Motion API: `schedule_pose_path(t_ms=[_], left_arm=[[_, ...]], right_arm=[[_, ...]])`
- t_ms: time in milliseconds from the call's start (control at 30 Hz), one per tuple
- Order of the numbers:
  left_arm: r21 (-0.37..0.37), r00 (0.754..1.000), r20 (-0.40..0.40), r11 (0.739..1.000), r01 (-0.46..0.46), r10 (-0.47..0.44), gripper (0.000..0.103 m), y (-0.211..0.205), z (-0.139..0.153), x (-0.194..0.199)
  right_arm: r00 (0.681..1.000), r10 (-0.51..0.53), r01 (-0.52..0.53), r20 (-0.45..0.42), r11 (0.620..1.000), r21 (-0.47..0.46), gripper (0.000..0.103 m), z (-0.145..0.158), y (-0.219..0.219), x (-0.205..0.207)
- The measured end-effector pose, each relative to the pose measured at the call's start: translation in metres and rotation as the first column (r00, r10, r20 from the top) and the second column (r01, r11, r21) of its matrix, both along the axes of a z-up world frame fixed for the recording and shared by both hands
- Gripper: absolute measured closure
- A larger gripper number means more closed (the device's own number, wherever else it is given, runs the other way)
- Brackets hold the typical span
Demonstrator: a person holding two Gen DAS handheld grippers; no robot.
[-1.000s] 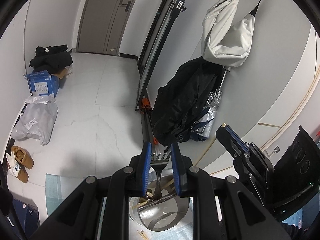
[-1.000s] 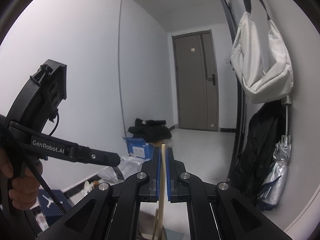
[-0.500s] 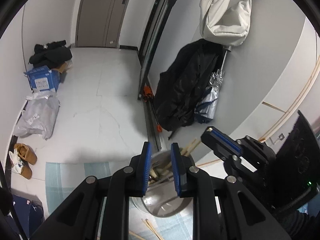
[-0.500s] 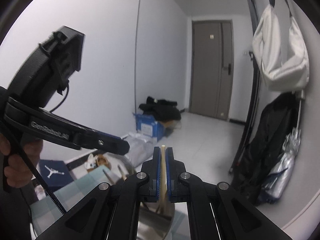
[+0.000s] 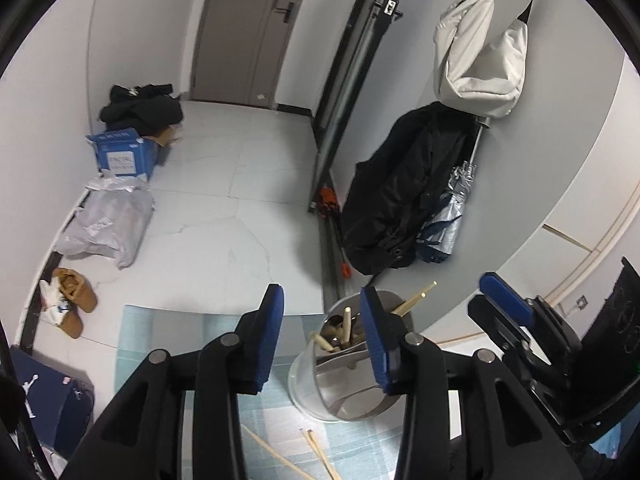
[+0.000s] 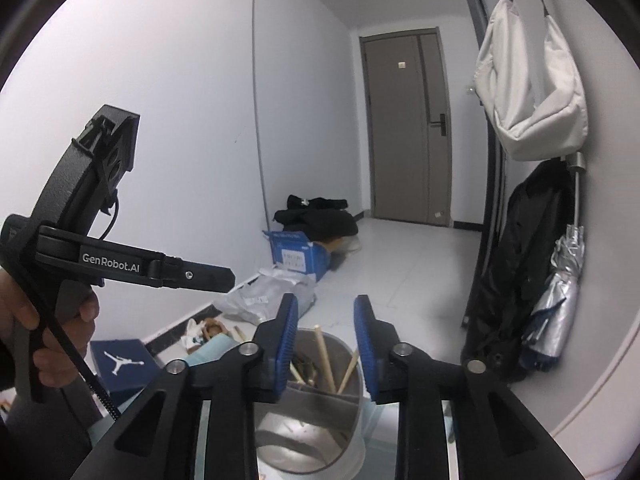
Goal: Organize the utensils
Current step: 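Move both open tools back down to the remaining chopsticks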
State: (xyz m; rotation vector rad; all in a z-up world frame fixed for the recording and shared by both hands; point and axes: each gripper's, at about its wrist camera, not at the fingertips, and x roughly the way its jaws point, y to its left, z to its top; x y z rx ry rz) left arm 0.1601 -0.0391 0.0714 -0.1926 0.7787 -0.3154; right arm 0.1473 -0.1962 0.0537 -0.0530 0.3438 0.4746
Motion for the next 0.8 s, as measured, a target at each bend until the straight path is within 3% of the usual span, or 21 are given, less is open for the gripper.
schedule_pose_path(t_ms=[33,200,333,400,667,800], left_arm=[[0.005,1.000,0.009,1.000,-0.006,0.006,0.068,0.000,0.002,-0.004],[0.012,0.996,0.069,0.999,-0.053,0.052,0.042,0.003,0.013,-0.024],[0.013,0.993,0.091,0.997,-0.073,0.072,0.039,0.006,0.018,-0.038],[0.018,0.992,0.099,0.996,-0.086,0.084,0.032,0.007,0.019,-0.043],[0.025,0.978,0.154,0.989,-0.143,0.137,0.019,0.015,0.020,-0.071],[0.032,0.972,0.168,0.985,-0.170,0.163,0.017,0.019,0.015,-0.082]], right_arm=[[1.000,-0.006,0.006,-0.001,1.000,0.004,0.067,0.001,0.000,-0.004],[1.000,-0.019,0.019,-0.005,1.000,0.014,0.056,0.009,0.005,-0.020],[1.000,-0.027,0.027,-0.005,0.999,0.020,0.048,0.012,0.010,-0.035],[1.000,-0.029,0.029,-0.005,0.999,0.020,0.046,0.014,0.012,-0.044],[0.999,-0.035,0.035,0.002,0.999,0.016,0.035,0.015,0.022,-0.081],[0.999,-0.037,0.037,0.005,0.999,0.021,0.032,0.012,0.027,-0.095]])
